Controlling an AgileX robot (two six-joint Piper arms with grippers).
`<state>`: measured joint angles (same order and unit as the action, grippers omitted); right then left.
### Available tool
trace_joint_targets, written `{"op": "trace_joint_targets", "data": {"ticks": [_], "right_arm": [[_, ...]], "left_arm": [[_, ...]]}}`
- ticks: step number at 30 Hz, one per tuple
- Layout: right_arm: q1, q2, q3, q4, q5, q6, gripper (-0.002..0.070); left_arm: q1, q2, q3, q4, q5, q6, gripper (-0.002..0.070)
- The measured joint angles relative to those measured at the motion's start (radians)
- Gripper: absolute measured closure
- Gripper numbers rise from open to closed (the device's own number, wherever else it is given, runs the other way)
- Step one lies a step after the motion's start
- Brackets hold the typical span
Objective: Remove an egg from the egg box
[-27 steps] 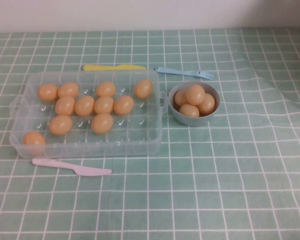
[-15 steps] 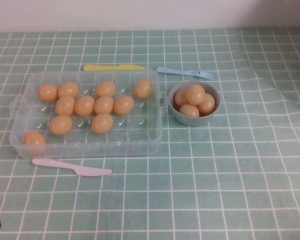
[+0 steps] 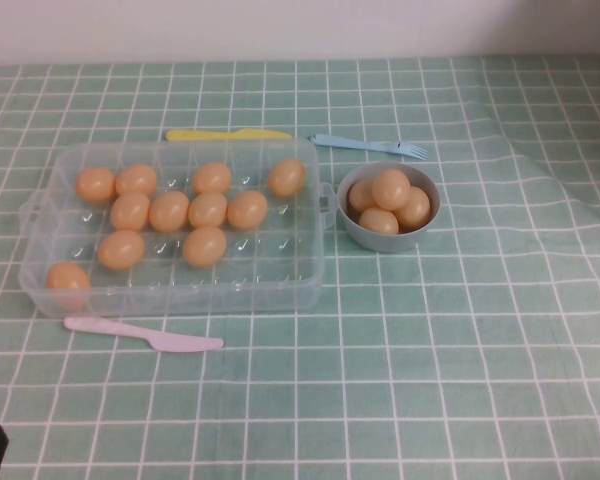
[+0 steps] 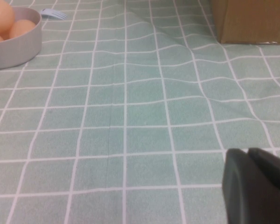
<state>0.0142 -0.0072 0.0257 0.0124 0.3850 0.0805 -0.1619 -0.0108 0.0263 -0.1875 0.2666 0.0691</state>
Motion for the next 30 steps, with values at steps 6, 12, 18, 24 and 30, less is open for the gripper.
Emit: {"op": "trace_joint_targets", "data": {"ticks": [6,12,18,24,30], "right_arm": [[0.0,0.0,0.0,0.0,0.0,0.0,0.0694],[0.0,0.0,0.0,0.0,0.0,0.0,0.0694],[0.0,0.0,0.0,0.0,0.0,0.0,0.0694],[0.0,0.0,0.0,0.0,0.0,0.0,0.0694],[0.0,0.0,0.0,0.0,0.0,0.0,0.0694]], "left_arm": [[0.0,0.0,0.0,-0.162,-0.047,-0.061,0.0679],[0.0,0.0,0.0,-0.302,-0.105,-0.084,0.0679],[0.0,0.0,0.0,-0.316,-0.172,-0.069,0.0679],[0.0,0.007,-0.006,-0.359,-0.187,-0.082,0.0679],[0.0,0.223,-0.177,-0.32,-0.047,-0.105,0.0679]]}}
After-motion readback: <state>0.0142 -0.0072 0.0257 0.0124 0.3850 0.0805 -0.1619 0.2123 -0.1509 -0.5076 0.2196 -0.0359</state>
